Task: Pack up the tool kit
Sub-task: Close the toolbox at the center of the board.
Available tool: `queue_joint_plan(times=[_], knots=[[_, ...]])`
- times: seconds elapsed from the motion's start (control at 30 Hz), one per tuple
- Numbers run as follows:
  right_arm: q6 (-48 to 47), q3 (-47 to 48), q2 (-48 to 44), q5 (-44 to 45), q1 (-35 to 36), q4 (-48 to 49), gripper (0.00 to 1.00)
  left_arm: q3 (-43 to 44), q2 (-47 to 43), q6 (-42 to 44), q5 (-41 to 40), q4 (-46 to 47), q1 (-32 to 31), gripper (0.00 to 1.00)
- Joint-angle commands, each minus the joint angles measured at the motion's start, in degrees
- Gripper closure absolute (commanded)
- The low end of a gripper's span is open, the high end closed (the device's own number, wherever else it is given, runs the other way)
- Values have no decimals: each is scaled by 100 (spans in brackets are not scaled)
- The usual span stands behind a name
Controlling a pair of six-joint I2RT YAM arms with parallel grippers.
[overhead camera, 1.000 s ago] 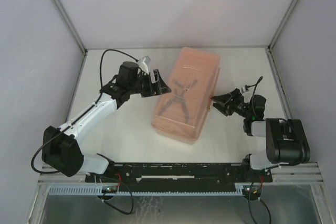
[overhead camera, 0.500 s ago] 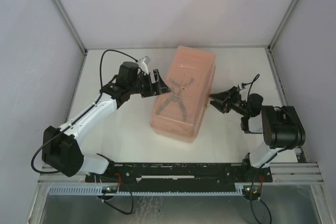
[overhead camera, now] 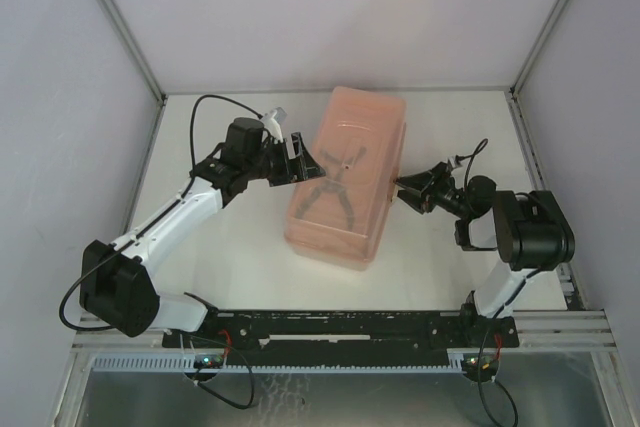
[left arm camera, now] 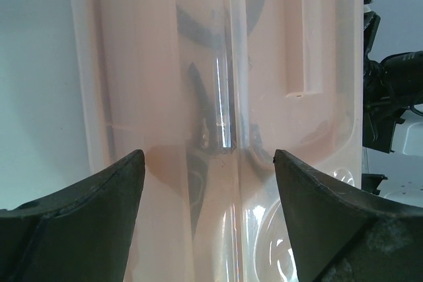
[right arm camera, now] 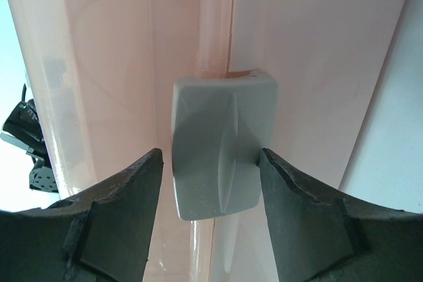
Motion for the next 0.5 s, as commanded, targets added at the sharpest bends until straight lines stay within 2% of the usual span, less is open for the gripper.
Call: queue_joint_plan(times=[0.0,0.2,0.47], knots=[[85,218,128,-71,106,591,39,19,-32,44,-7,11,-23,18],[271,289,319,-155,164,1002,34,54,1,44,8,6,-25,19],[322,377,484,-113,222,1071,31,58,16,49,25,4,-22,20]])
